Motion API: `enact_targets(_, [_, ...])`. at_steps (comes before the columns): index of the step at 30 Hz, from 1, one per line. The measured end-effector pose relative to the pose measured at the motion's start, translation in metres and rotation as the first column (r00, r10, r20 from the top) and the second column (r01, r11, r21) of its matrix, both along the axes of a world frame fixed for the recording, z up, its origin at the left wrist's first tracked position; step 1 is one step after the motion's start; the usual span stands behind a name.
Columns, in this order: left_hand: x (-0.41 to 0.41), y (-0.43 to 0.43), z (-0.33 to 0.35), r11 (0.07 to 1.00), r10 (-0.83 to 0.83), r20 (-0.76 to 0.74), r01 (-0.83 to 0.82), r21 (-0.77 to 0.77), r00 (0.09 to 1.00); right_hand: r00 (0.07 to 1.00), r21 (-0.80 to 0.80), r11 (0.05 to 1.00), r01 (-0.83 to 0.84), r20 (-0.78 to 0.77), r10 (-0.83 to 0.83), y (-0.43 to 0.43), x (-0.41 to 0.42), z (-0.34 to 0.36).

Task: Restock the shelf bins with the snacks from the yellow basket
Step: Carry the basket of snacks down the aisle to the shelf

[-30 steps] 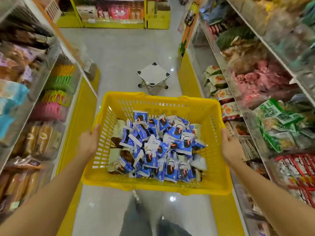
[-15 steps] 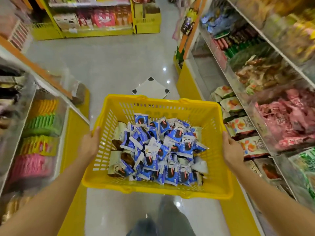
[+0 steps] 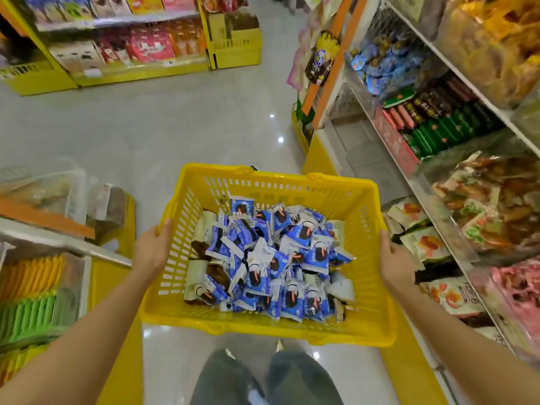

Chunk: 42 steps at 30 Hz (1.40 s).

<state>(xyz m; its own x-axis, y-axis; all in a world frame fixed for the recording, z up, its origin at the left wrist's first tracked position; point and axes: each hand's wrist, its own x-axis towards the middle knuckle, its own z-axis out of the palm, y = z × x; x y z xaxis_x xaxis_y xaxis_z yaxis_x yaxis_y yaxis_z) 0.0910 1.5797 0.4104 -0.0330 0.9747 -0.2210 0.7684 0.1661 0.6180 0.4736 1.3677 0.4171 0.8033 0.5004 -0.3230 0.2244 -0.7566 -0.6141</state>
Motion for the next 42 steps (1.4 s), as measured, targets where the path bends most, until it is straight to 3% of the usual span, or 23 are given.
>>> enact_targets(9, [0.033,0.181,-0.021,0.984,-0.158,-0.037,0.154,-0.084,0.987,0.985,-0.048,0.983,0.175,0.015,-0.174,0.125,-0.004,-0.015])
enact_targets(19, [0.112,0.356,-0.034,0.907,-0.415,-0.062,0.407,-0.111,0.908,0.884,-0.095,0.882,0.462,-0.024,-0.466,0.204,-0.020,-0.048])
enact_targets(33, [0.164,0.502,-0.058,0.854,-0.506,0.009,0.503,-0.134,0.862,0.840,-0.121,0.833,0.539,0.012,-0.542,0.329,0.004,-0.048])
enact_targets(37, [0.177,0.555,-0.057,0.793,-0.597,0.019,0.594,-0.131,0.802,0.780,-0.118,0.772,0.624,0.044,-0.624,0.364,-0.018,-0.053])
enact_targets(42, [0.207,0.609,-0.052,0.647,-0.757,0.014,0.752,-0.125,0.654,0.619,-0.067,0.617,0.785,0.014,-0.786,0.390,-0.068,-0.059])
